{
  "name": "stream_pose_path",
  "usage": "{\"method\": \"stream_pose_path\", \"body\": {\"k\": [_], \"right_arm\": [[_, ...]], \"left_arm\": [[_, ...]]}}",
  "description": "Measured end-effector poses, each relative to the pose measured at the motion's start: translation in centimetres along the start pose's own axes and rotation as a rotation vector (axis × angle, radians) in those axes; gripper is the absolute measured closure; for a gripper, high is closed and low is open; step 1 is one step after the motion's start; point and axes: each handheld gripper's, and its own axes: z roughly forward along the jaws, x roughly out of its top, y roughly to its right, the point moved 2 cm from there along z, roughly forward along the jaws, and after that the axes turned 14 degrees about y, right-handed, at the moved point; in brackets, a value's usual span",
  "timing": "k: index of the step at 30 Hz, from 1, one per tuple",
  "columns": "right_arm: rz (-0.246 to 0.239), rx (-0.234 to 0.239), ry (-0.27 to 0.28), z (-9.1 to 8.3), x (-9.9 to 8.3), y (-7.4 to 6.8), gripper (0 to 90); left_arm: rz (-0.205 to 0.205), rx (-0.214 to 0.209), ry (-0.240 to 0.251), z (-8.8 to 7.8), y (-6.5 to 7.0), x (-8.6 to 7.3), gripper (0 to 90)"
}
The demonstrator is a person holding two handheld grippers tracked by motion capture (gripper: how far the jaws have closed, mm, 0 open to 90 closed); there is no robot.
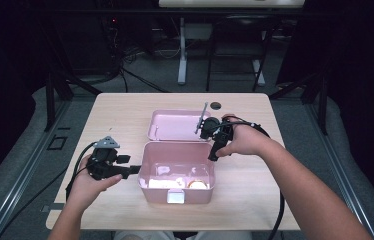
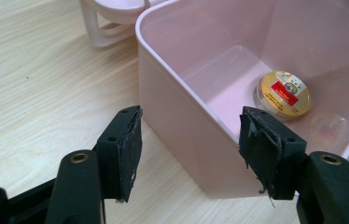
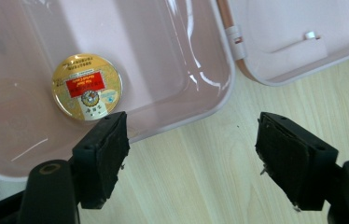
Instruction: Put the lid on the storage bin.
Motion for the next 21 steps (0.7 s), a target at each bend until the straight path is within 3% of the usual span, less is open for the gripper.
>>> {"method": "stream_pose_path", "body": {"k": [8,13,21], "right_arm": [[0.034,-0.016,0.038,-0.3,-0.3,0.8,30.6],[0.095,-0.033,0.056,-0.4,-0.5,1.6,33.2],[0.18,-0.085,0.076,-0.5,-0.5,2.5,35.4]], "left_arm": [[0.013,-0.001,-0.008,0.1,0.2,0.0,39.6],[0.018,-0.018,-0.015,0.0,0.4,0.0,39.6],[0.037,-0.009,-0.012,0.1,0.6,0.1,39.7]]}}
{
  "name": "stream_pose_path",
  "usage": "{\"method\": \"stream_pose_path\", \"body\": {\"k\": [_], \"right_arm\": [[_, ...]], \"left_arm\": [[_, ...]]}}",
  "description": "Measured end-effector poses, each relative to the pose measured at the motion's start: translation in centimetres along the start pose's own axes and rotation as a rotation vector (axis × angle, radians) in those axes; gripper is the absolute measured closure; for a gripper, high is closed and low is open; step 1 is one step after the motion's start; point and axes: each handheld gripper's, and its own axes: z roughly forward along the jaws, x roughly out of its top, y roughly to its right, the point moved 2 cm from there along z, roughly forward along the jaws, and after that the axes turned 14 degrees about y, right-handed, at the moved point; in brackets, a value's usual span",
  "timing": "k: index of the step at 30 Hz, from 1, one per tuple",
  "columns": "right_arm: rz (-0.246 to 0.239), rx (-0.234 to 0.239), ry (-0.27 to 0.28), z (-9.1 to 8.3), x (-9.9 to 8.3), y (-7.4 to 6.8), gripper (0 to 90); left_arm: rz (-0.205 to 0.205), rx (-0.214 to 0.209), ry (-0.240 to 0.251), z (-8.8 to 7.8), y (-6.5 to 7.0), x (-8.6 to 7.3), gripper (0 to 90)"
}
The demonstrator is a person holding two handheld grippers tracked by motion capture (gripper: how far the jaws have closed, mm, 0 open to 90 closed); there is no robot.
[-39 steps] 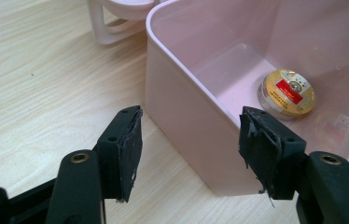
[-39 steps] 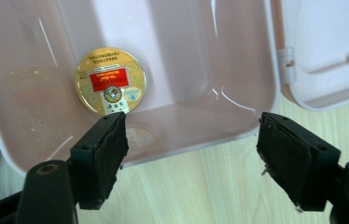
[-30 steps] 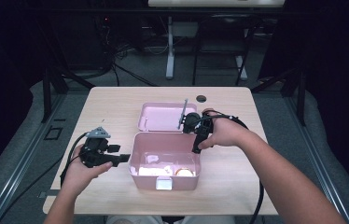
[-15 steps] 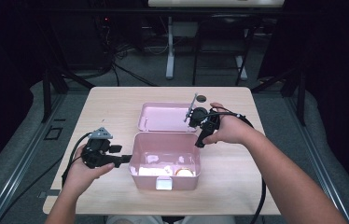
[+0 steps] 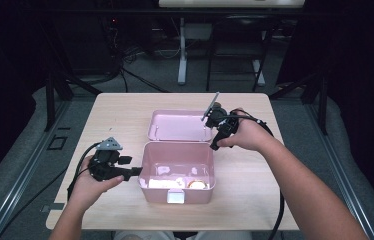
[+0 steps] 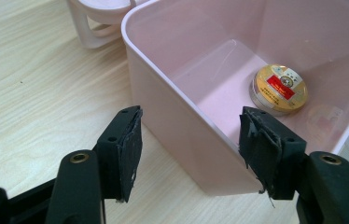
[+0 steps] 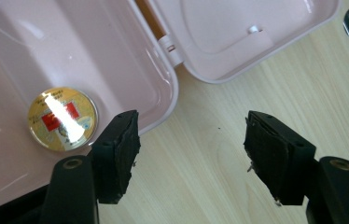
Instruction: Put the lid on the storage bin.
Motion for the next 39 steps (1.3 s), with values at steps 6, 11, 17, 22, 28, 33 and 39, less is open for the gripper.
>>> {"method": "stream_pose_path", "body": {"k": [6,11,17,22,28,33,39], "right_arm": [[0.057,-0.011,0.028,-0.1,0.1,0.7,43.1],[0.122,-0.014,0.023,0.3,0.1,1.2,46.4],[0.162,-0.022,0.037,0.9,0.2,2.1,49.6],[0.223,-0.041,0.036,1.5,0.4,3.0,54.6],[0.307,-0.049,0.036,2.3,0.7,3.9,59.2],[0.356,-0.066,0.064,2.9,0.7,4.4,60.8],[0.394,-0.089,0.086,3.3,0.5,5.0,62.3]], "left_arm": [[-0.019,-0.008,0.01,0.0,0.0,0.1,39.6],[-0.024,0.0,0.022,0.1,0.0,0.1,39.6],[-0.035,0.004,0.025,0.4,0.0,0.1,39.6],[-0.026,0.019,0.02,0.5,0.0,0.0,40.0],[-0.025,0.028,0.039,0.4,0.0,0.1,42.9],[-0.017,0.024,0.043,0.5,0.2,0.0,44.6],[0.018,-0.023,0.052,1.0,0.8,0.0,44.6]]}}
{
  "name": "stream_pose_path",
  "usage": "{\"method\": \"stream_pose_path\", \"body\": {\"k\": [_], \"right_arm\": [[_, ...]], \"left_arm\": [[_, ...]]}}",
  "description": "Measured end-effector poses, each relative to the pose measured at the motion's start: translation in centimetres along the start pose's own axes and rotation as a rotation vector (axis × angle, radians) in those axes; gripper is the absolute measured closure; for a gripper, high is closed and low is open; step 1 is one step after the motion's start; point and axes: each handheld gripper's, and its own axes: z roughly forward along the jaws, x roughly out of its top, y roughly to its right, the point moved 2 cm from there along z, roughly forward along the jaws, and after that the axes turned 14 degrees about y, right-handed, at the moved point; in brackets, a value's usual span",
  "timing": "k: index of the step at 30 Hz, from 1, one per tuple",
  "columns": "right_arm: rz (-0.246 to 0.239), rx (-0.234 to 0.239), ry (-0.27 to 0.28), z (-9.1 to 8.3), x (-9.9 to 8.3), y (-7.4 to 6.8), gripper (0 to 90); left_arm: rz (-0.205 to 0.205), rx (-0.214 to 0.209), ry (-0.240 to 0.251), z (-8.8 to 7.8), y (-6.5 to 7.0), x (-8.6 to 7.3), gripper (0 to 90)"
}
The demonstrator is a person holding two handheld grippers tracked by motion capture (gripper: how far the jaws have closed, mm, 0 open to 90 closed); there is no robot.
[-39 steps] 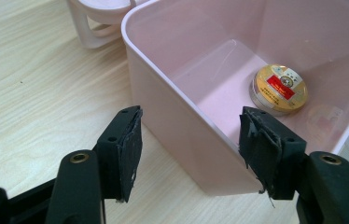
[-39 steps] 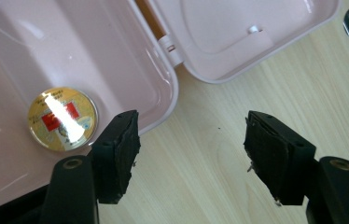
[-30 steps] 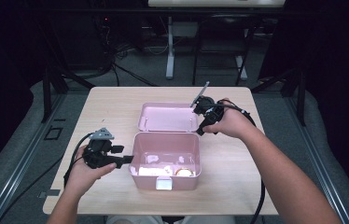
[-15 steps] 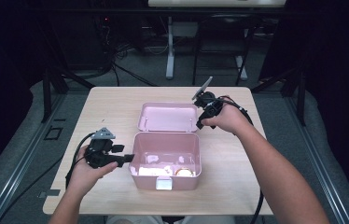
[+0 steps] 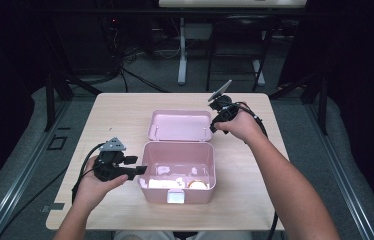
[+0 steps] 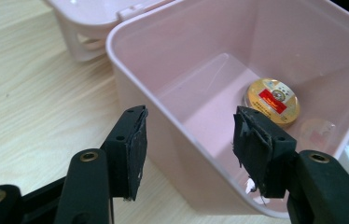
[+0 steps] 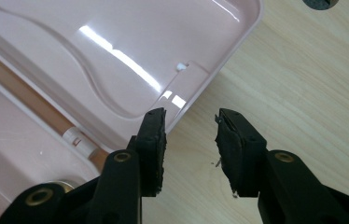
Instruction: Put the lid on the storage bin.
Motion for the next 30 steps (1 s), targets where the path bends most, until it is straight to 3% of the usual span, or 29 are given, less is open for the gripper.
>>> {"method": "stream_pose_path", "body": {"k": [4,7,9,11,17,30], "right_arm": [[0.015,-0.016,0.024,0.0,0.1,0.4,64.3],[0.036,-0.021,0.061,-0.1,0.2,0.4,64.3],[0.031,-0.019,0.088,0.0,0.3,0.5,64.3],[0.04,-0.025,0.084,0.1,0.3,0.4,64.0],[0.065,-0.025,0.099,0.8,0.3,0.3,64.3],[0.12,-0.039,0.114,2.3,0.8,0.4,66.4]], "left_arm": [[0.003,-0.004,0.004,0.3,0.2,-0.1,45.1],[0.008,0.036,-0.007,0.5,0.1,-0.3,45.6],[0.003,0.008,0.01,0.5,0.2,-0.4,56.3],[0.016,0.018,0.007,0.6,0.3,-0.3,57.3],[0.003,0.039,0.02,0.5,0.1,-0.4,65.7],[0.003,0.026,-0.003,0.2,0.3,-0.3,73.3]]}}
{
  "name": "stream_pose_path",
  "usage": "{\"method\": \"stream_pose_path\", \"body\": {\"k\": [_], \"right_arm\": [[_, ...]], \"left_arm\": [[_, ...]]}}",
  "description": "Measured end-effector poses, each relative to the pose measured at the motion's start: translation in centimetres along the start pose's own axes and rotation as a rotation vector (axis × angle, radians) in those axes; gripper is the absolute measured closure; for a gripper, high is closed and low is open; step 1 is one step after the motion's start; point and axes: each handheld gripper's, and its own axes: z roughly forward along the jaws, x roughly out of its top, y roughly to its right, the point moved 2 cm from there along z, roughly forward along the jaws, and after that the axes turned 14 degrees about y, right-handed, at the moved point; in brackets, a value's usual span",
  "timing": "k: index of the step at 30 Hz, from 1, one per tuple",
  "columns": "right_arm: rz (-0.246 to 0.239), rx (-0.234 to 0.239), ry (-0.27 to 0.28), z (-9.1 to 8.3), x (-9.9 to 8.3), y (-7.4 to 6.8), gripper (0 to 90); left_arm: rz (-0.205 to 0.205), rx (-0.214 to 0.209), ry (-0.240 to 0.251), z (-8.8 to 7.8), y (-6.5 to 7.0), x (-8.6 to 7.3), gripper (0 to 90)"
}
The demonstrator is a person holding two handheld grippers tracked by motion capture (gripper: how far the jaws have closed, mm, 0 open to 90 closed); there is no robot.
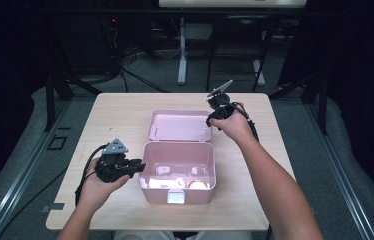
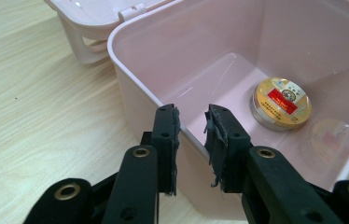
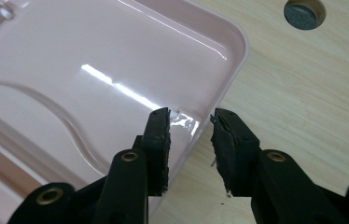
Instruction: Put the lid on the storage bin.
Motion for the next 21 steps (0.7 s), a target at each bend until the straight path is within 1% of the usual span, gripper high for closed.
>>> {"method": "stream_pose_path", "body": {"k": [1,5,7,12,13,14,15,16,21], "right_arm": [[0.004,-0.004,-0.003,0.2,0.0,0.0,66.4],[0.027,-0.027,0.002,0.7,0.2,0.0,67.1],[0.033,-0.038,0.004,0.9,0.2,0.2,67.5],[0.085,-0.057,0.012,1.5,0.3,0.8,69.1],[0.11,-0.06,0.029,1.7,0.3,0.9,69.9],[0.11,-0.06,0.029,1.7,0.3,0.9,69.9],[0.126,-0.058,0.036,1.9,0.2,0.9,70.2],[0.133,-0.058,0.044,2.0,0.2,1.0,70.8],[0.155,-0.087,0.065,2.7,0.0,1.1,72.7]], "left_arm": [[-0.008,-0.005,-0.002,0.0,0.1,0.0,73.3],[-0.003,-0.004,-0.004,0.0,0.2,0.0,73.7],[-0.005,-0.011,-0.007,0.0,0.1,0.0,73.7],[-0.009,-0.011,-0.005,0.0,0.1,0.0,73.7],[-0.012,-0.012,-0.004,0.0,0.1,0.0,73.7],[-0.016,-0.011,-0.003,0.0,0.1,0.0,73.7],[-0.016,-0.012,-0.004,0.0,0.1,0.0,73.7],[-0.016,-0.011,-0.004,0.0,0.1,0.0,73.7],[-0.015,-0.01,-0.004,0.0,0.1,0.0,73.7]]}}
